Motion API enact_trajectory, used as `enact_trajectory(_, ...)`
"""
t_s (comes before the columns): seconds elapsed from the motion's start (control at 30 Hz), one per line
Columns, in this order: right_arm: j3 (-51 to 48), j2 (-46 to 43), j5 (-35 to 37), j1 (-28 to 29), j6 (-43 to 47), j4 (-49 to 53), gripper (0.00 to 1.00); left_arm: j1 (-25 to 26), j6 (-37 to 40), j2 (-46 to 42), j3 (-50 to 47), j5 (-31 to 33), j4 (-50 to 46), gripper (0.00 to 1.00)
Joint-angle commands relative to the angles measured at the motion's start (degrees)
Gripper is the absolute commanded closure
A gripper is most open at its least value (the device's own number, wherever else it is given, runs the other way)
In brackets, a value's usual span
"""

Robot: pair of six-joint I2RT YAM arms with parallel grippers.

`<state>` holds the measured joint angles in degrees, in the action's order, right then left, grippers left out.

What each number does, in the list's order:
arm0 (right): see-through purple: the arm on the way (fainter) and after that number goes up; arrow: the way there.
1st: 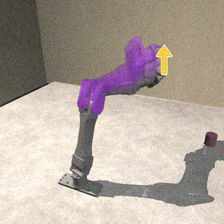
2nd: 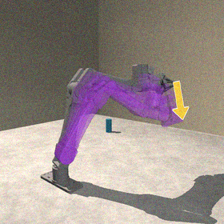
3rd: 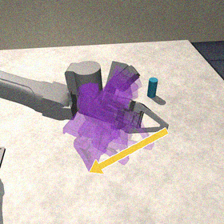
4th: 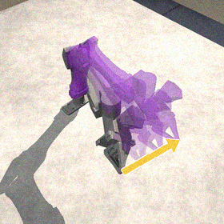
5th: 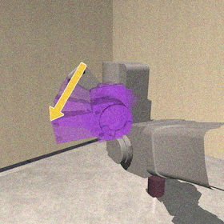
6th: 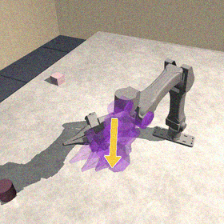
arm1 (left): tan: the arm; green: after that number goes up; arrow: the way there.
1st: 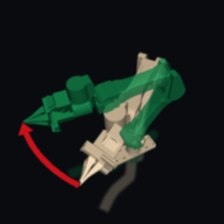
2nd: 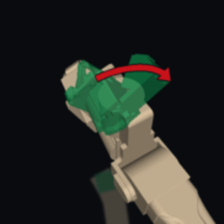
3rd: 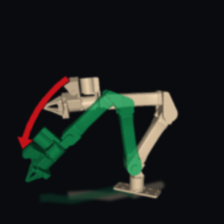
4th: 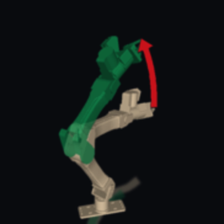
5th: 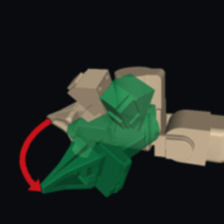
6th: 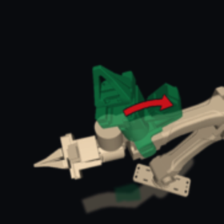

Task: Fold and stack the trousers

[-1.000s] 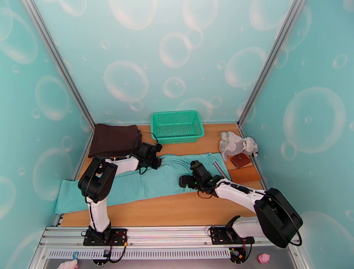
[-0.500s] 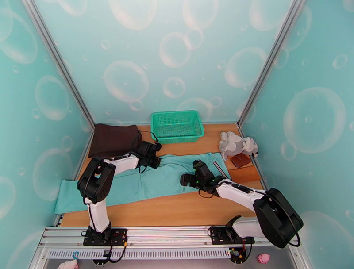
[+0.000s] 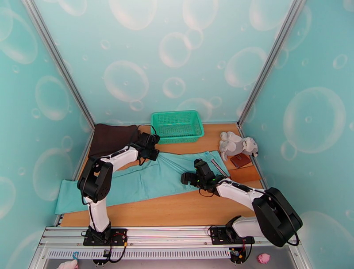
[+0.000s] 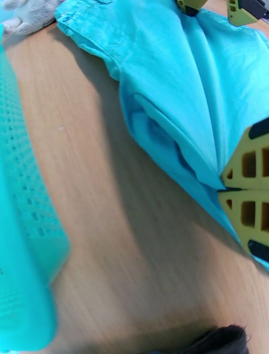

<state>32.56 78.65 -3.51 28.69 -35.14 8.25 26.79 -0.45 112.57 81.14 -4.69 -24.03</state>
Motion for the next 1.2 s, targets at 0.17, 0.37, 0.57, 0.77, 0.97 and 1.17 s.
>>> enact_trajectory(0.17, -2.7, 1.5, 3.5, -1.2, -0.4, 8.2, 0.01, -0.4, 9.8, 9.5, 7.3, 14.0, -7.8, 0.92)
enact_trajectory(0.37, 0.2, -2.0, 6.0, -0.6, 1.1, 12.3, 0.01, 0.9, 7.0, 0.4, -0.2, 17.6, -0.4, 0.70)
enact_trajectory(0.57, 6.3, -6.3, 10.3, 2.5, 7.3, 15.0, 0.01, 1.5, -3.2, -18.8, -19.0, 11.5, 12.1, 0.56)
enact_trajectory(0.77, 6.8, -6.4, 6.4, -2.9, 12.2, 11.0, 0.01, 10.5, -16.0, -30.1, -34.7, 1.5, 15.9, 0.58)
enact_trajectory(0.97, 5.2, -2.6, -4.3, -10.2, 13.0, -0.5, 0.01, 14.4, -29.6, -32.0, -44.9, -1.1, 28.1, 0.59)
enact_trajectory(1.17, 5.0, 6.3, -4.2, -10.8, 9.4, -3.1, 0.01, 14.2, -37.5, -27.1, -46.4, 7.2, 24.4, 0.59)
